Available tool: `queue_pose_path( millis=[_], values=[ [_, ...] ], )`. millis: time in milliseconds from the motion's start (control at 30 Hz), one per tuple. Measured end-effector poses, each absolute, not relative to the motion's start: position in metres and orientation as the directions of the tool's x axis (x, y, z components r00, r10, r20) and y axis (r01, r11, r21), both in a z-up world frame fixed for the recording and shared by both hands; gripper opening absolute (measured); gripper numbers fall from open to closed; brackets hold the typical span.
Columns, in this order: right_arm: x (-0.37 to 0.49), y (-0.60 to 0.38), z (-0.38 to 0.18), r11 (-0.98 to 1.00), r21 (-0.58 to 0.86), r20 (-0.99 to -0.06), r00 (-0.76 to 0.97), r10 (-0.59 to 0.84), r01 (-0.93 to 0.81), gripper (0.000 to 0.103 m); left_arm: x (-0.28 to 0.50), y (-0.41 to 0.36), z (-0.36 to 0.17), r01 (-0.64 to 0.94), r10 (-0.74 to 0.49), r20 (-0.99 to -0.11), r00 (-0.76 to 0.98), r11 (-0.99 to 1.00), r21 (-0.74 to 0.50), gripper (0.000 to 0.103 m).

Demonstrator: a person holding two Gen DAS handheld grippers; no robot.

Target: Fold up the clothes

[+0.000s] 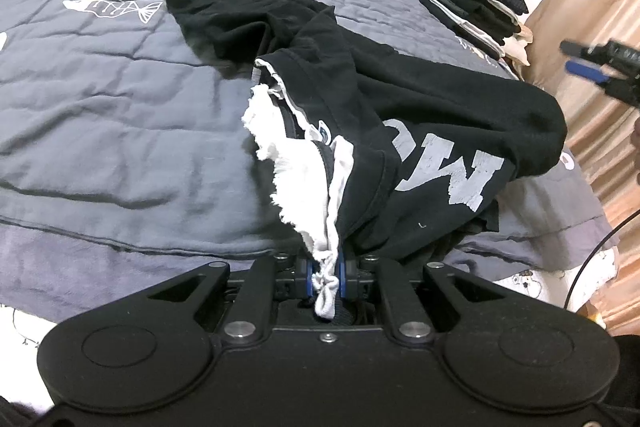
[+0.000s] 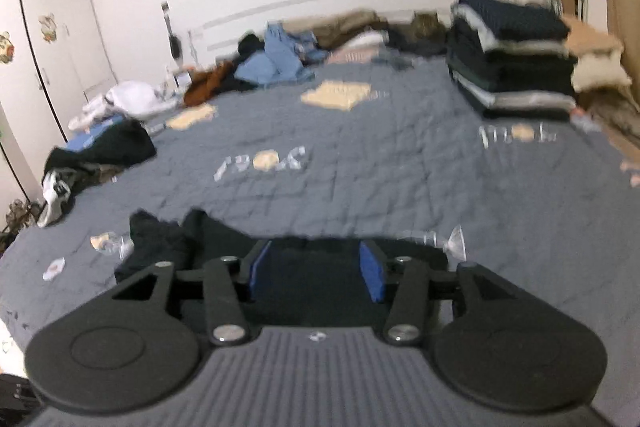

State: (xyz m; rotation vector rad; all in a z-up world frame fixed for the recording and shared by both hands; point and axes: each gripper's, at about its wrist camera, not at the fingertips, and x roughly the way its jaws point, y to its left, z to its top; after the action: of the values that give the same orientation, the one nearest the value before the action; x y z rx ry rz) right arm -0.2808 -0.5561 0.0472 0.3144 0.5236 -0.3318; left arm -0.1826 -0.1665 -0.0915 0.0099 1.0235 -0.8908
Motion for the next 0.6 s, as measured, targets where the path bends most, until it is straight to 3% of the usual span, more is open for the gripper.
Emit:
queue_pose_path(
  millis=[133, 233, 400, 600],
  values=[
    [-0.281, -0.55, 0.058, 0.909, 0.213, -0.488, 0.845, -0.218, 0.358, 0.055, -0.183, -0.166, -0.092, 0.646, -0.634, -0.744, 0.212, 0.662, -0.38, 0.011],
    [-0.263, -0.532, 0.048, 0.939, 0.25, -0.486, 0.869, -0.088, 0.235, 0.062, -0.182, -0.167, -0.093, 0.646, -0.63, -0.747, 0.211, 0.664, -0.377, 0.011],
    [-0.205, -0.488, 0.013, 0.946, 0.319, -0.542, 0.829, 0.135, 0.055, 0.064, -0.182, -0.169, -0.094, 0.649, -0.619, -0.756, 0.213, 0.668, -0.365, 0.012],
    [-0.154, -0.433, -0.02, 0.961, 0.274, -0.638, 0.741, 0.209, -0.034, 0.064, -0.181, -0.169, -0.095, 0.651, -0.609, -0.762, 0.218, 0.673, -0.352, 0.016]
  ],
)
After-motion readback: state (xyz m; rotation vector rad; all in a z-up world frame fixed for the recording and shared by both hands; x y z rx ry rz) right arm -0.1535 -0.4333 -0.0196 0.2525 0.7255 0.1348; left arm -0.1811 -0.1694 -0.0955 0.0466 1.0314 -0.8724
